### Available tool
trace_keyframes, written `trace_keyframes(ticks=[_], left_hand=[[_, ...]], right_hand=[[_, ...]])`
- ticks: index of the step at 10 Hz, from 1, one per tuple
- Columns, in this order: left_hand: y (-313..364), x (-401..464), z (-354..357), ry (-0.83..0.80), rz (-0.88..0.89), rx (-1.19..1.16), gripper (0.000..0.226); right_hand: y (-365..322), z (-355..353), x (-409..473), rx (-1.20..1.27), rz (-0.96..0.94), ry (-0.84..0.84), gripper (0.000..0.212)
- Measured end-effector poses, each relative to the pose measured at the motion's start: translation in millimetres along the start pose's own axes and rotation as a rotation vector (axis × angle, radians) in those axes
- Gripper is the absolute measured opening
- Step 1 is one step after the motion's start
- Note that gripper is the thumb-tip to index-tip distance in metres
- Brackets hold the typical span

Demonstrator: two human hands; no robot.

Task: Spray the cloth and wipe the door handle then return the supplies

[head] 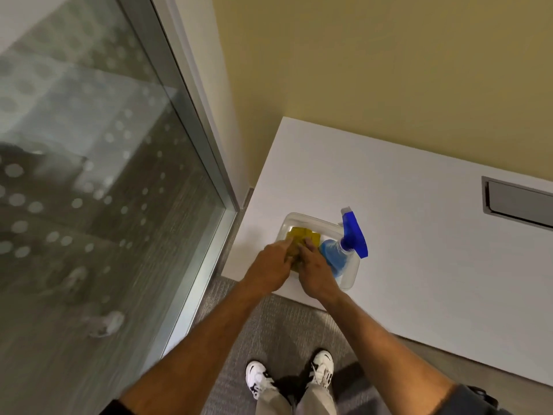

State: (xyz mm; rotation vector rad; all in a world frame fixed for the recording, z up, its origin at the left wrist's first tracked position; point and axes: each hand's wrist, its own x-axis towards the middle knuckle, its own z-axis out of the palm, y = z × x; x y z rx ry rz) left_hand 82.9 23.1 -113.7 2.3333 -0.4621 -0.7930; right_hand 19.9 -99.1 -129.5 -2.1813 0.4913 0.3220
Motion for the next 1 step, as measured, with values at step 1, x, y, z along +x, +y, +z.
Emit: trace_keyframes(ticks=[1], left_hand=[[10.7,-28.4,-26.6,0.080,0.026,-0.142,0.045]], right_hand=[[-35.2,-17.9,-17.3,-0.261,-0.161,0.004,0.039]])
